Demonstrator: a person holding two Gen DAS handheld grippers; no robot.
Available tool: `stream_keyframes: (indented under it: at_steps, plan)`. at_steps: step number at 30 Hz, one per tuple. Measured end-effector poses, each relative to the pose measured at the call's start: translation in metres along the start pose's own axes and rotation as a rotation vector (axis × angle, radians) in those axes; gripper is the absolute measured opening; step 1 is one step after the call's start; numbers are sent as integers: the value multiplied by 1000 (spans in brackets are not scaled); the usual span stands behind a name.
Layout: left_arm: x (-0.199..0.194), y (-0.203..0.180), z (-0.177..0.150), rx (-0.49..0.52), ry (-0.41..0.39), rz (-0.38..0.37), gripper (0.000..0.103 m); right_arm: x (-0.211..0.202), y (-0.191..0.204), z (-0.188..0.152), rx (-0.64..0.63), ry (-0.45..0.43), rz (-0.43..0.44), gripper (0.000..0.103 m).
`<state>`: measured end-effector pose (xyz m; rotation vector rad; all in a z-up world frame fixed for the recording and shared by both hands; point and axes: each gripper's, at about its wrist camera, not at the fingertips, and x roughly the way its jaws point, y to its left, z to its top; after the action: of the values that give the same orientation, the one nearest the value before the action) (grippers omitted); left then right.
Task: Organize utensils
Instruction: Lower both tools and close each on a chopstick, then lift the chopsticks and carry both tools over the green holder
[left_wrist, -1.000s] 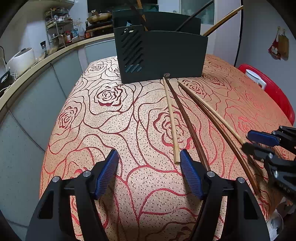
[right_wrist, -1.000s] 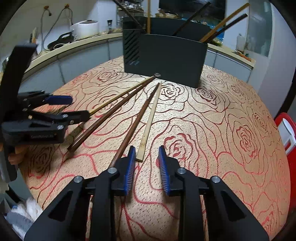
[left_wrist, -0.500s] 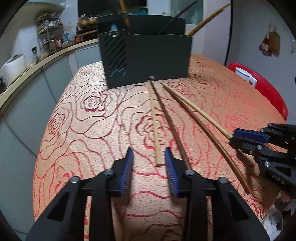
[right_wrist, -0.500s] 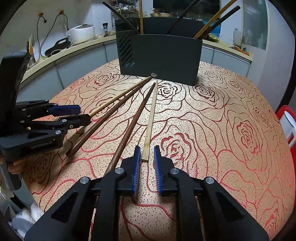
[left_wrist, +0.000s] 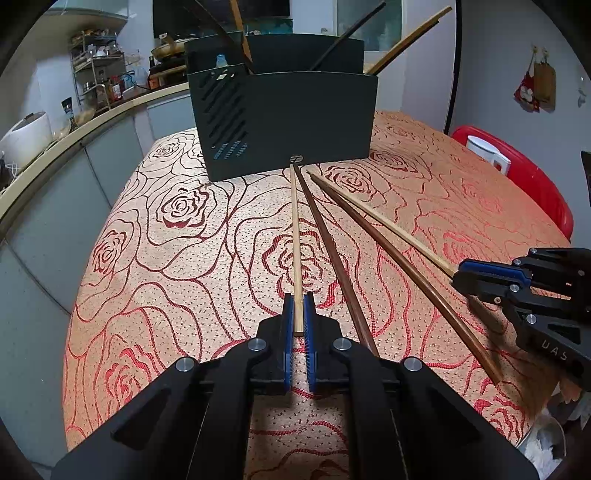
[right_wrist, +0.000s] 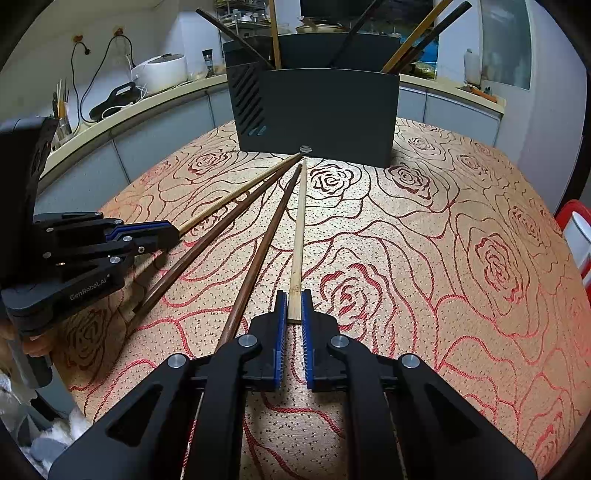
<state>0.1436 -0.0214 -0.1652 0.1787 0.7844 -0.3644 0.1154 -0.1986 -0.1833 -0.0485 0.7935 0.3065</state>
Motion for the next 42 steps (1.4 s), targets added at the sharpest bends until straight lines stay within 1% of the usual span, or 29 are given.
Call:
stream_keyframes:
  at_steps: [4, 7, 16, 24, 34, 42]
  plan:
    - [-5, 3, -2, -11, -1, 2, 5, -3, -3, -2, 10, -6, -3, 8]
    - [-12, 4, -2, -7, -17, 14, 5, -6, -5, -3, 17, -8, -8, 8]
    - [-46, 14, 8, -28, -105, 29, 5, -31, -16, 6, 37, -72, -22, 8]
    - [-68, 23, 18, -56, -170, 55, 5, -50, -21, 14, 48, -121, -29, 8]
    - [-84, 29, 27, -61, -216, 75, 5, -79, -30, 32, 76, -205, -18, 8]
    - [-105, 33, 49, -45, -269, 83, 5, -95, -49, 52, 120, -259, 14, 8]
